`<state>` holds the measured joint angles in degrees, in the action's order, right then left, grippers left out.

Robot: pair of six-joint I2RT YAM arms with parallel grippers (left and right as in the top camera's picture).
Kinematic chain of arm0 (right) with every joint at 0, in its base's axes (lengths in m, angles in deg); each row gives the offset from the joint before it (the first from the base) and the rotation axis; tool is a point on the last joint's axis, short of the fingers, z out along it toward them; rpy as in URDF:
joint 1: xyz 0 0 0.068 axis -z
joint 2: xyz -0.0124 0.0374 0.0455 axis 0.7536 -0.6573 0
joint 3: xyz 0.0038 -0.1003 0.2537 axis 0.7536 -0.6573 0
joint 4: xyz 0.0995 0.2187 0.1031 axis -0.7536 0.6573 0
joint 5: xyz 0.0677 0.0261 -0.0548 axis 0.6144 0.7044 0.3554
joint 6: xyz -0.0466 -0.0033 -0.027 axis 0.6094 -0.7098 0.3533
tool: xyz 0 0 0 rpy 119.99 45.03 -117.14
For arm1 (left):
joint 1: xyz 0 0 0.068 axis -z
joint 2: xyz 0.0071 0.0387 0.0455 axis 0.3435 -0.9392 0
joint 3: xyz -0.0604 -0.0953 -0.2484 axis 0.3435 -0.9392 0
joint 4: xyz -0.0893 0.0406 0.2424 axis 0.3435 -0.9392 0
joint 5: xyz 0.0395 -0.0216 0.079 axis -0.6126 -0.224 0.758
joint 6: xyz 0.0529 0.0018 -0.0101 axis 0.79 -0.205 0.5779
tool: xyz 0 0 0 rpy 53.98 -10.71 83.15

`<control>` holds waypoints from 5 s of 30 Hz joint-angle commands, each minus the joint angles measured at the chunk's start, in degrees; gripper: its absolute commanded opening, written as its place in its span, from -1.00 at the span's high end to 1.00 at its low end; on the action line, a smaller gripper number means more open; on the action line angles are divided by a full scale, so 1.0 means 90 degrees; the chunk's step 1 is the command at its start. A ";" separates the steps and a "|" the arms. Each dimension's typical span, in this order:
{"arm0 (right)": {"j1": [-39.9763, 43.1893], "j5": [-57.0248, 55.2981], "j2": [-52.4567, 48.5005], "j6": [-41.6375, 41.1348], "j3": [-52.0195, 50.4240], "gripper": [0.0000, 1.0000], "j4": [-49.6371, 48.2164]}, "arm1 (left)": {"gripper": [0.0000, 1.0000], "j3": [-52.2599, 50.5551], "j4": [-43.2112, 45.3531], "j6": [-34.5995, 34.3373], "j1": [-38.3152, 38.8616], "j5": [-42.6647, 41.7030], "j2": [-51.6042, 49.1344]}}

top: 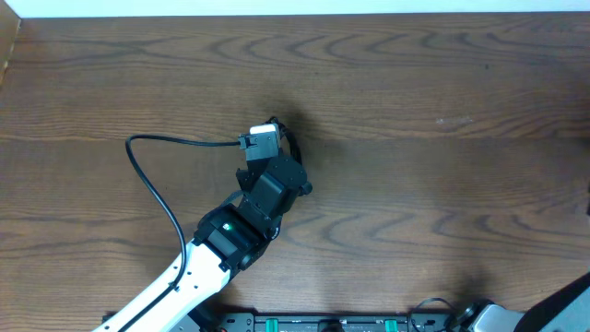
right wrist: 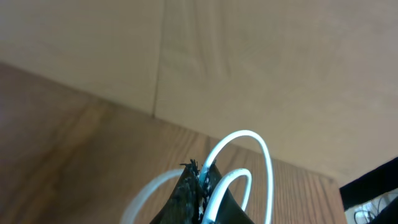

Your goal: Untangle cables

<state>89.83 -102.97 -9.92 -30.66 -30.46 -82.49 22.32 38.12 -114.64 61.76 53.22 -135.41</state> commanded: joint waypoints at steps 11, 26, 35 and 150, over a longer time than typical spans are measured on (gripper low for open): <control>0.1059 0.1022 -0.1365 0.0321 -0.0032 0.98 -0.2127 | 0.85 0.0097 0.0029 -0.0083 -0.0012 0.0061 0.0053; 0.0801 0.2220 -0.1549 0.0209 0.0537 -0.98 -0.0865 | 0.85 0.0097 0.0032 -0.0083 -0.0012 0.0061 0.0053; 0.1035 0.1246 -0.1256 -0.2329 0.1940 -0.98 0.3099 | 0.85 0.0097 0.0032 -0.0083 -0.0012 0.0056 0.0053; -0.3891 0.9867 0.1122 0.0202 -0.0340 -0.98 0.5469 | 0.85 0.0097 0.2841 -0.0583 -0.0617 -0.4449 -0.0168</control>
<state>55.41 -19.87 -0.31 -28.82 -33.47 -33.18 22.21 63.34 -118.13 56.49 11.19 -136.96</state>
